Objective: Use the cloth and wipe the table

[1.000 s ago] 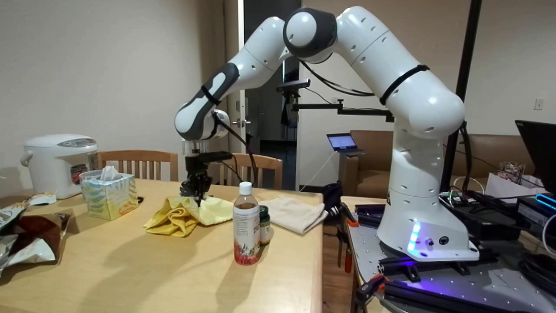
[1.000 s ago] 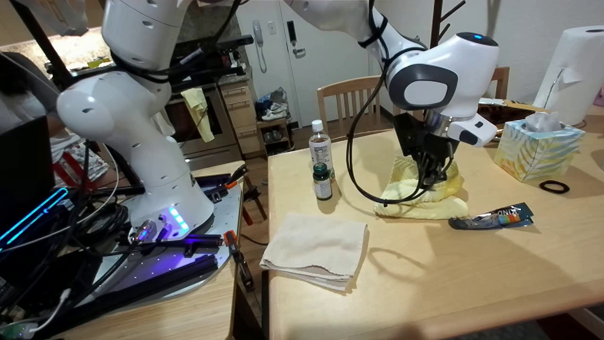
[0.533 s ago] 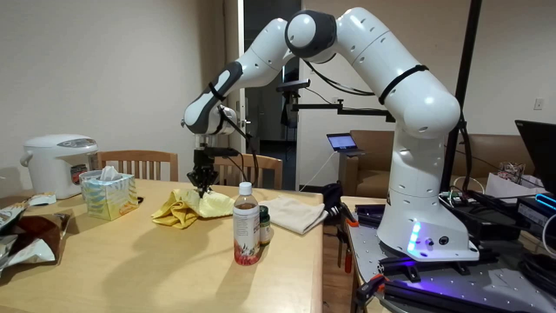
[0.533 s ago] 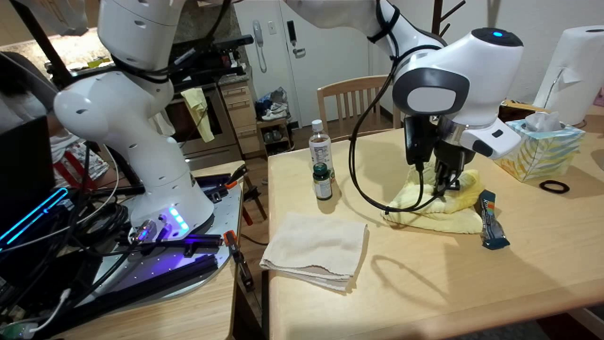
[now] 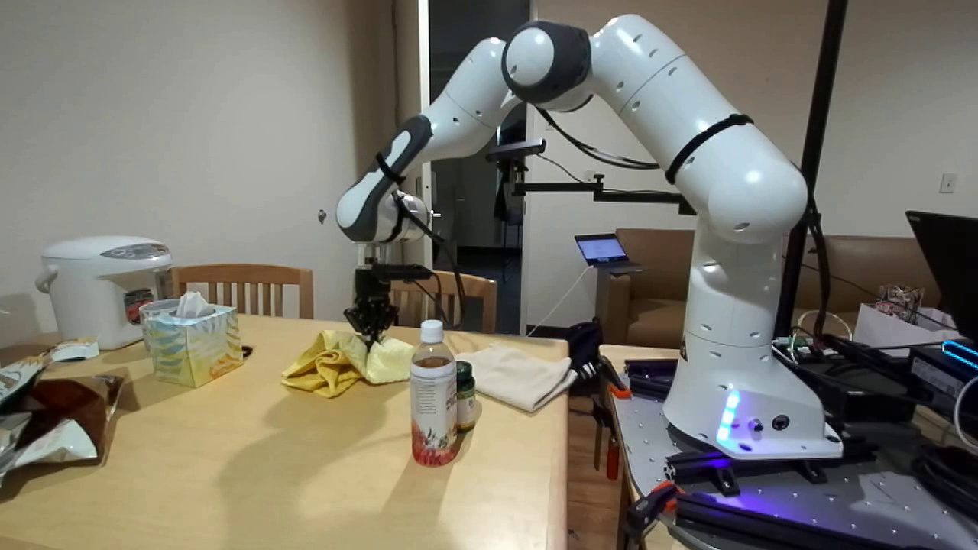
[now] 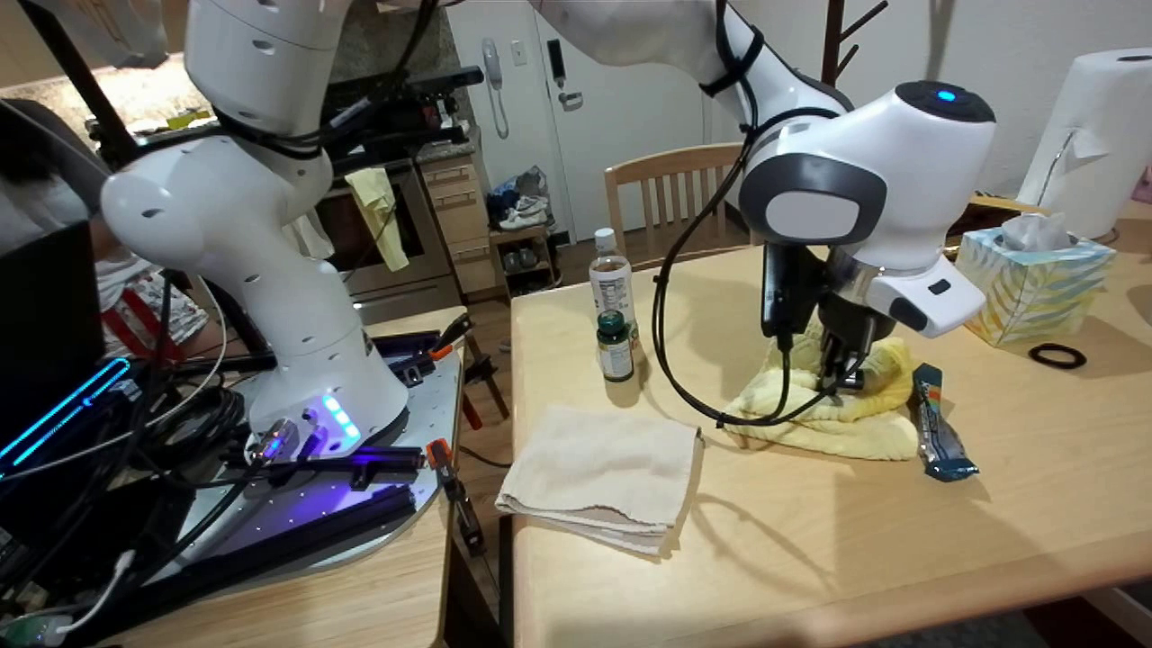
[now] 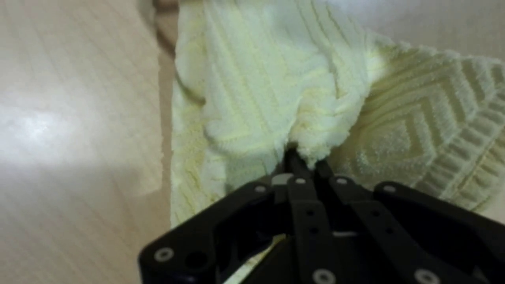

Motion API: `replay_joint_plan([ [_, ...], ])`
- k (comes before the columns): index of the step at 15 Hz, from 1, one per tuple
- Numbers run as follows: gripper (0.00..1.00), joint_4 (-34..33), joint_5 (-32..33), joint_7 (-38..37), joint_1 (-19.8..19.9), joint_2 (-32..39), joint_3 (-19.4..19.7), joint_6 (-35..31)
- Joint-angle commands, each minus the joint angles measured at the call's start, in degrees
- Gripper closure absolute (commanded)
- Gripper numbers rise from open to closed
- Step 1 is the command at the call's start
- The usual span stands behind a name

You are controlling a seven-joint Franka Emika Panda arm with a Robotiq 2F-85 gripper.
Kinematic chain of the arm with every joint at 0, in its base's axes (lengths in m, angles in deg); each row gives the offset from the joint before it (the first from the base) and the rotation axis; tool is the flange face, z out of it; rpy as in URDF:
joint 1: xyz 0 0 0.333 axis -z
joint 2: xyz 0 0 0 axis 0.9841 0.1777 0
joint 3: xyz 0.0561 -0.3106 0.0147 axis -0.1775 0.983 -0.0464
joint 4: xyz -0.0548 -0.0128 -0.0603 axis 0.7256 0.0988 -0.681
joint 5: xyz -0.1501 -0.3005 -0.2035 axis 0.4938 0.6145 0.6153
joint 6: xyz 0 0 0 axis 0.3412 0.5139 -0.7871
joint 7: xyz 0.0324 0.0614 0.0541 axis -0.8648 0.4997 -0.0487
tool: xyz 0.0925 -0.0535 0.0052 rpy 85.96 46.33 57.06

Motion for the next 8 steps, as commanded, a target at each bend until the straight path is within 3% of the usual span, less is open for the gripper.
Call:
replay_joint_plan([
  [1, 0.97, 3.09, -2.01, 1.25, 0.41, -0.48, -0.60, -1.68],
  [8, 0.97, 4.23, 0.45, 2.29, -4.11, -1.24, -2.37, -0.42],
])
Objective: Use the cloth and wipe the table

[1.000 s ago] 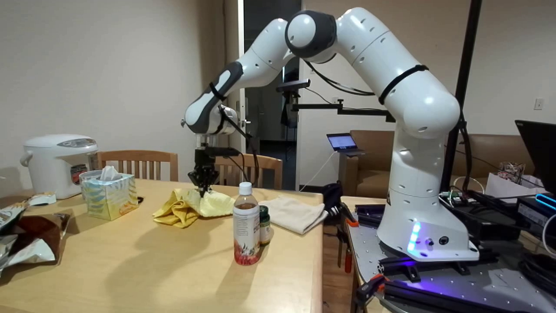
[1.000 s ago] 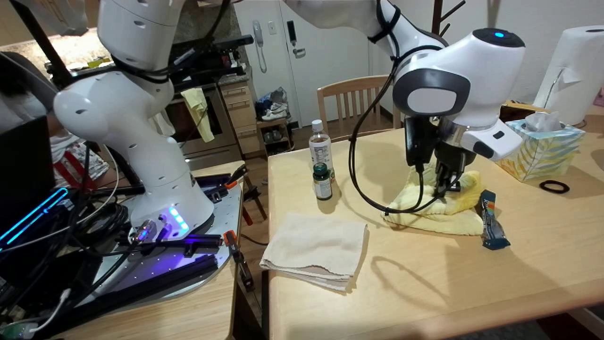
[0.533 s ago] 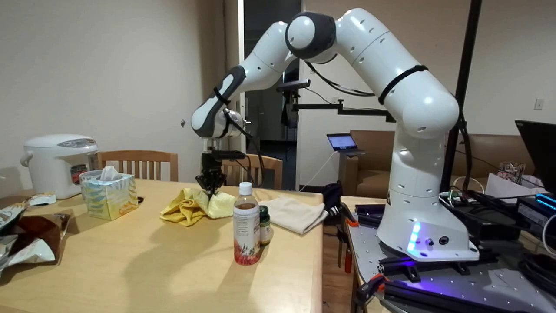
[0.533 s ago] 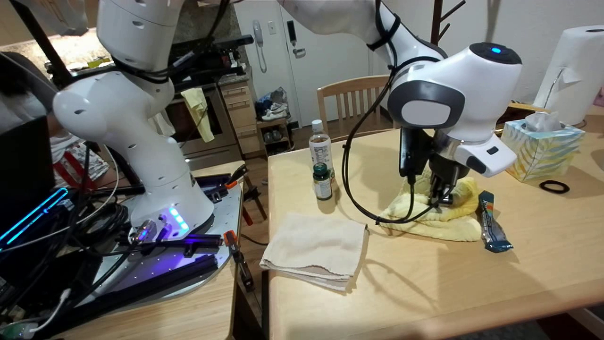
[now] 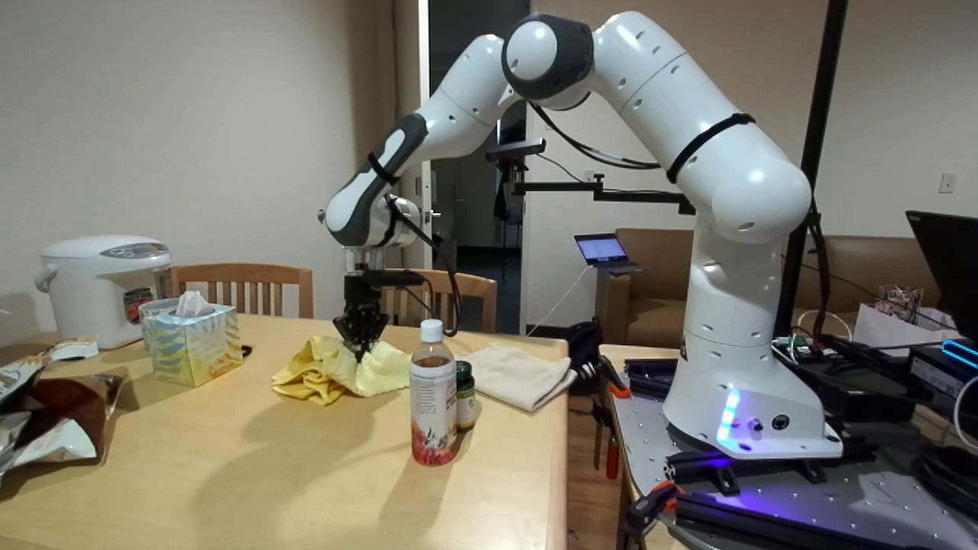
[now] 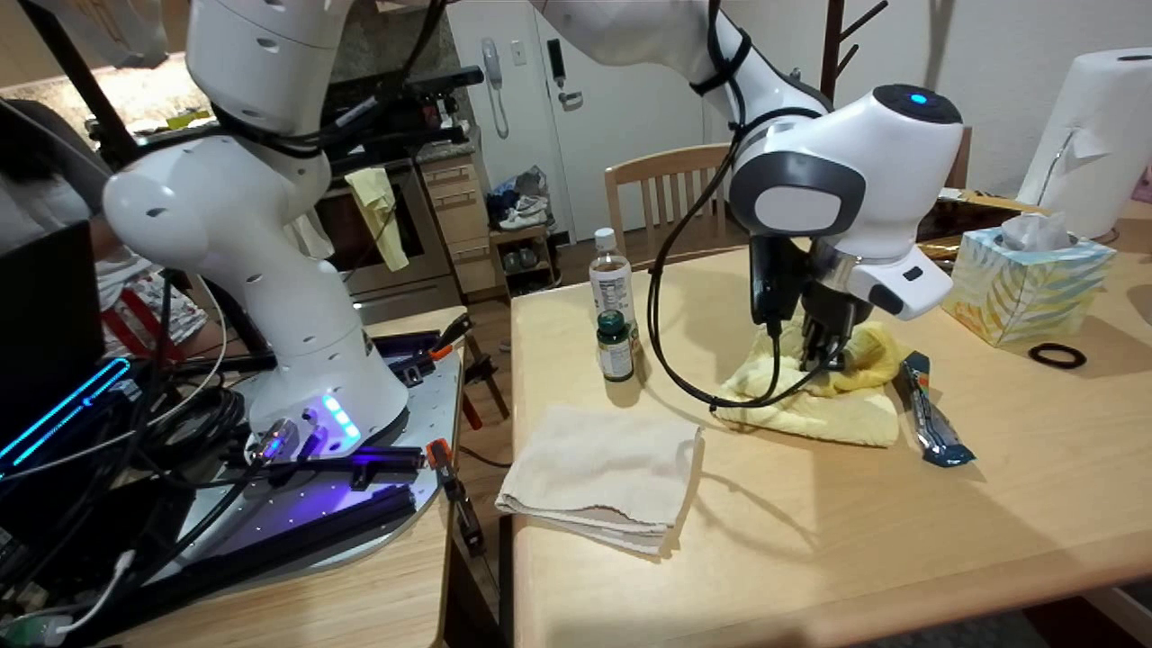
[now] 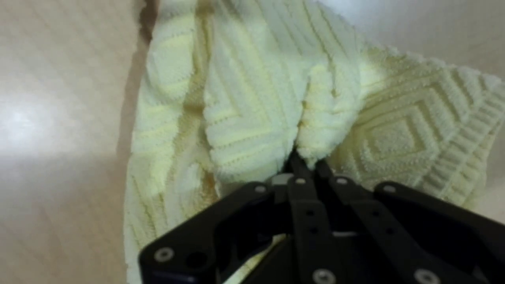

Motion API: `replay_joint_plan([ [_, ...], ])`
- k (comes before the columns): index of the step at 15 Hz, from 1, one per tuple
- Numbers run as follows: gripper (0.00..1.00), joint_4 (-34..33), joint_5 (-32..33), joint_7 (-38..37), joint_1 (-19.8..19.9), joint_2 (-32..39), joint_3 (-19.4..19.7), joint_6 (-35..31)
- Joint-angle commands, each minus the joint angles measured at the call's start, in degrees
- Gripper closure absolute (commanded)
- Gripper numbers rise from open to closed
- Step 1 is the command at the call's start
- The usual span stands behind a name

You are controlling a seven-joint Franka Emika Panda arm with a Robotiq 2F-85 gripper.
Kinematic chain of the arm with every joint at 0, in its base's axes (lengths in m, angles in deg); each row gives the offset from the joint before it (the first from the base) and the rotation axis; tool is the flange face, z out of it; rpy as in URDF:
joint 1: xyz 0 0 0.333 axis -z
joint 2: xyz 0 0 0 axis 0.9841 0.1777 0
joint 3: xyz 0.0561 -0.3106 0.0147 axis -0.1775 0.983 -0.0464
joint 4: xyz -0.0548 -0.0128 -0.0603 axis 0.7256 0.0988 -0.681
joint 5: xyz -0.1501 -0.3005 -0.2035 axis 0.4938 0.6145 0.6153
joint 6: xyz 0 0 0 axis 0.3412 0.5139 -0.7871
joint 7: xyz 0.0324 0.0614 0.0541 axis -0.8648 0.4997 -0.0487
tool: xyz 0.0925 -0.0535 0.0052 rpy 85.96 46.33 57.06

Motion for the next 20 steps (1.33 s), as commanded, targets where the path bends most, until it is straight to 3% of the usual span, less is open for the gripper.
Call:
replay_joint_plan([
  [1, 0.97, 2.93, 1.11, 1.49, -2.75, -1.02, -1.15, -0.07],
  [10, 0.97, 3.79, 3.51, 0.25, -9.35, -3.22, -2.09, 0.92],
  [20, 0.97, 0.58, 6.31, -0.09, -12.62, -2.56, -2.14, 3.91],
])
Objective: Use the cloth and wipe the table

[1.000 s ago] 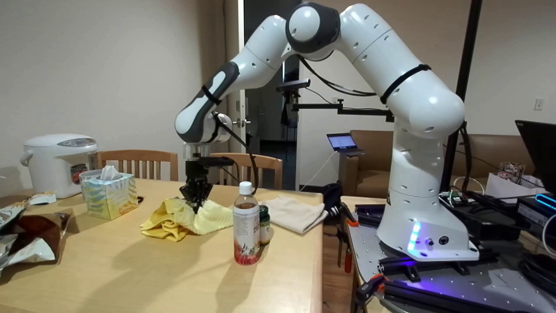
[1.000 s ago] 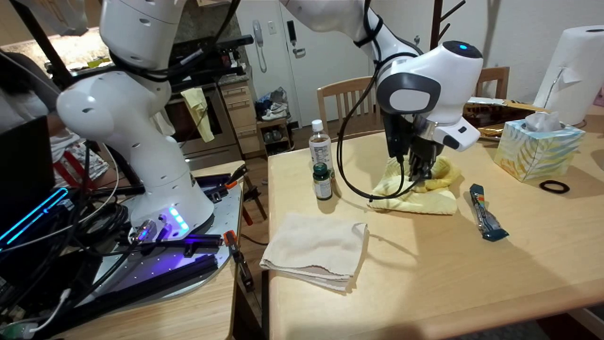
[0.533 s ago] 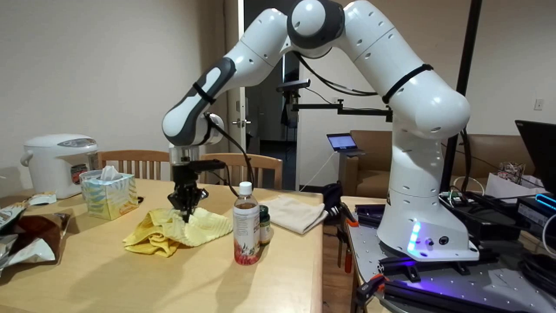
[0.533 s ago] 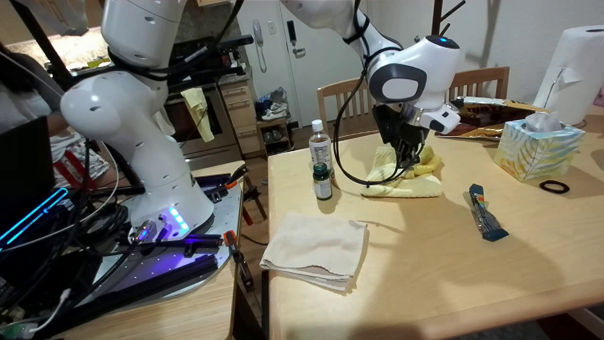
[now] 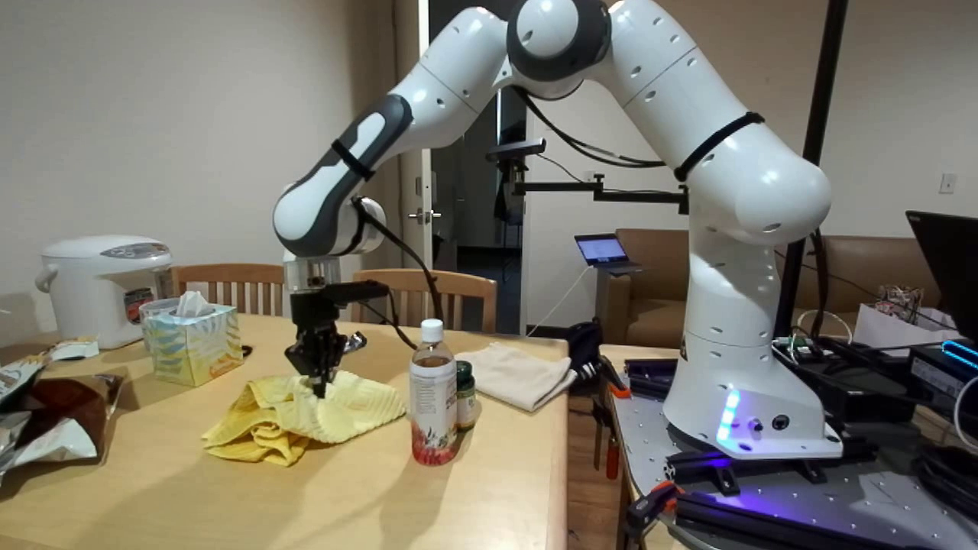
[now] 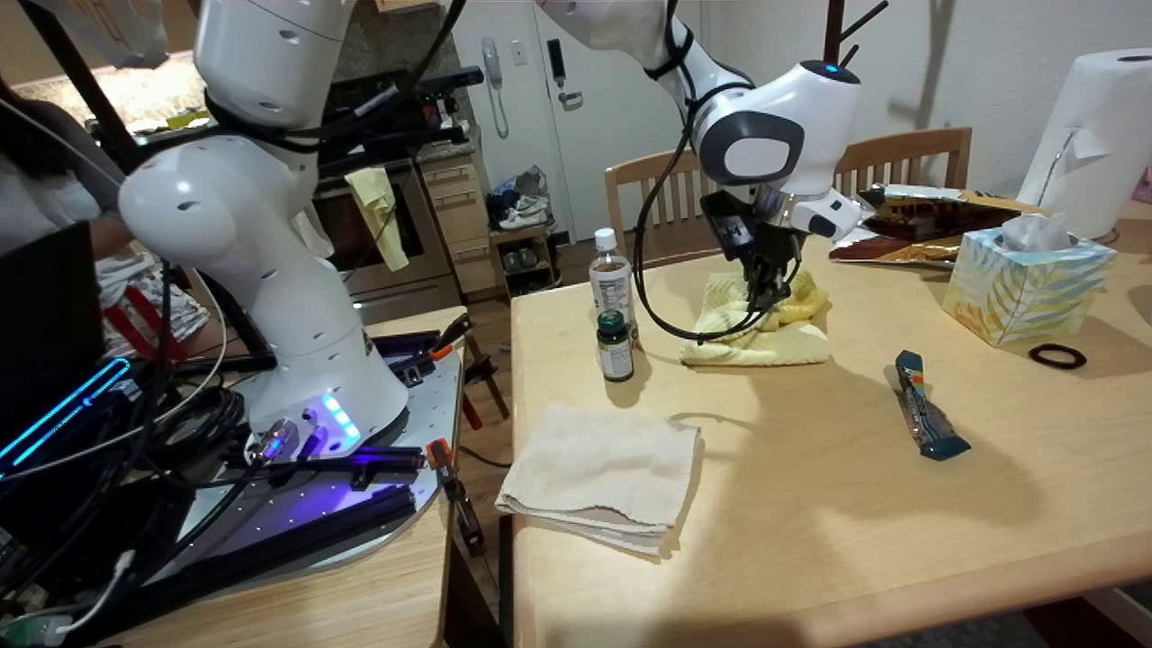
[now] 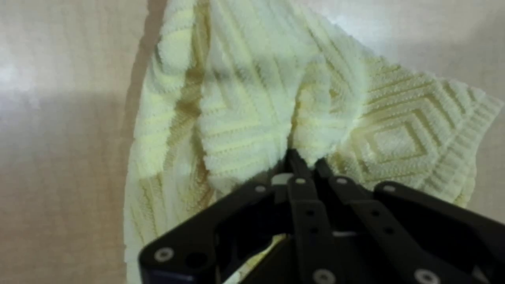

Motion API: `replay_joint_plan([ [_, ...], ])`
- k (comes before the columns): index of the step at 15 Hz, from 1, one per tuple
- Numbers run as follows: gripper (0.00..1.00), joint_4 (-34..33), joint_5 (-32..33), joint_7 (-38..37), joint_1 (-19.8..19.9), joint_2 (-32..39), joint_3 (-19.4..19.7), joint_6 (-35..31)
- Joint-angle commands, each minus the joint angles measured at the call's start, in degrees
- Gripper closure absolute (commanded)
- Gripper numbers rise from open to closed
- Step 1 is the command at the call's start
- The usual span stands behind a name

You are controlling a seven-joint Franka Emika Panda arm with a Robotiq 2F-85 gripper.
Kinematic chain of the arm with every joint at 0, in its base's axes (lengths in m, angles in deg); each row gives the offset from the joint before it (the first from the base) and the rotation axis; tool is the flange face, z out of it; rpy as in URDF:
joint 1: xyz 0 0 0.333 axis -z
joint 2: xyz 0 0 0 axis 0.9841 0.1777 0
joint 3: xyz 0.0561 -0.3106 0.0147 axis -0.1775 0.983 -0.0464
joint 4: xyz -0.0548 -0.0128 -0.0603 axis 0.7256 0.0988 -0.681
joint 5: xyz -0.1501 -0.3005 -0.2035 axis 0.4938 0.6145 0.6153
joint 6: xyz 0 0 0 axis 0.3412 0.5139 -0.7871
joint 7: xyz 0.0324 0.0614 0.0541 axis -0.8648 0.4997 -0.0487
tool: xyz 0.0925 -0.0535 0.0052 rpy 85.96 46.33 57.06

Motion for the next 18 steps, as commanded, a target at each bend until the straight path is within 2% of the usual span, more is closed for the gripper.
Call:
replay_joint_plan([
  [1, 0.97, -2.32, 3.42, 0.01, -1.04, -0.01, 0.16, 2.81],
  [11, 0.97, -19.68, 8.55, 0.17, -1.31, 8.79, 1.38, 9.13],
  [18, 0.97, -27.07, 8.49, 0.93, -0.57, 11.72, 1.73, 13.26],
])
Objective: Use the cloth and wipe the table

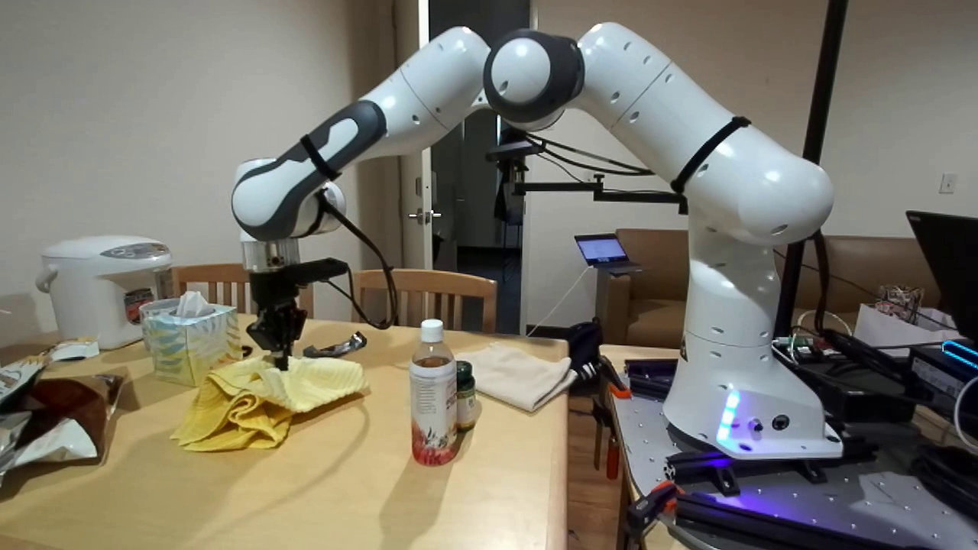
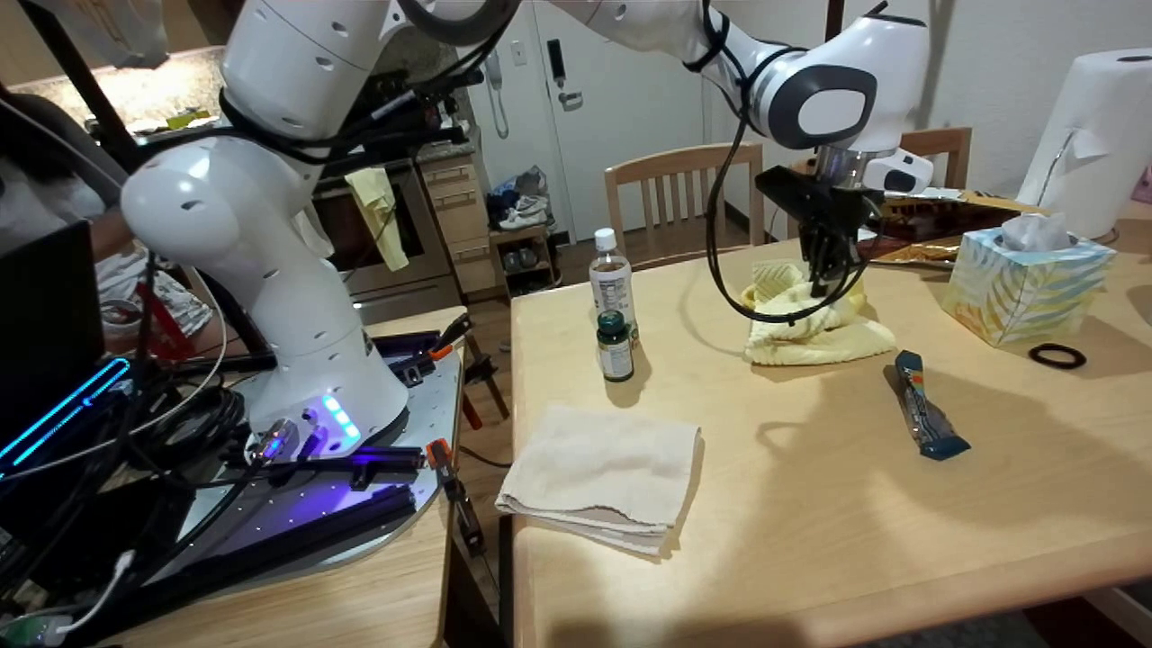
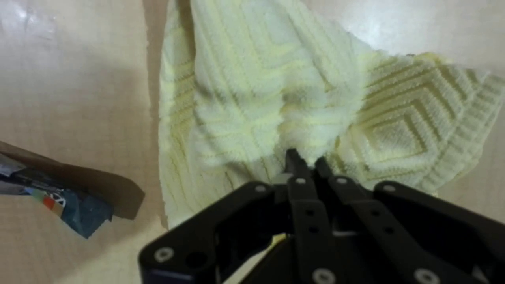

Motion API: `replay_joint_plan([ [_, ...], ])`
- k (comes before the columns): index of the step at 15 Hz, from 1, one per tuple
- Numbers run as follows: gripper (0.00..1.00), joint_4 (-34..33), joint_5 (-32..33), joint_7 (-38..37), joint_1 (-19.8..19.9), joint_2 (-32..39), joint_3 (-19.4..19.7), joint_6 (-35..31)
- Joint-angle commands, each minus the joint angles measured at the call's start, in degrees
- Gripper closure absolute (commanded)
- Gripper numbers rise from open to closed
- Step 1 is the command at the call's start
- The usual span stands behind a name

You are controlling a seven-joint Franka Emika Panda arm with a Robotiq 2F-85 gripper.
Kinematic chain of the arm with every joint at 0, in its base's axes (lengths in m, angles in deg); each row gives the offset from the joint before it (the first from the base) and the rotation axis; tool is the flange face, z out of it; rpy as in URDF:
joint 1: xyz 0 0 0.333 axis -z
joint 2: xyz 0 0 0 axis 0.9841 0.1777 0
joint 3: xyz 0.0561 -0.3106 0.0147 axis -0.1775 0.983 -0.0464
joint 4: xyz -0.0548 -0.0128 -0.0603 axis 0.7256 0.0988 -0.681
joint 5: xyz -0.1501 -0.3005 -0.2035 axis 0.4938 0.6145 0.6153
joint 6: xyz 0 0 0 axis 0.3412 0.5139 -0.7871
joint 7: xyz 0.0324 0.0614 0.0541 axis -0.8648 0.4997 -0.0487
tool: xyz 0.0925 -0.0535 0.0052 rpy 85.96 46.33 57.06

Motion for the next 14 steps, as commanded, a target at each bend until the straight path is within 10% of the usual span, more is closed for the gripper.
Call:
replay_joint_plan([
  [1, 0.97, -5.40, 0.99, 1.34, 0.91, 2.55, -0.76, 4.88],
  [13, 0.97, -11.22, -0.37, 3.55, 1.73, 5.87, -2.29, 8.15],
  [14, 0.97, 0.30, -1.22, 3.27, 0.96, 3.61, -2.88, -1.26],
])
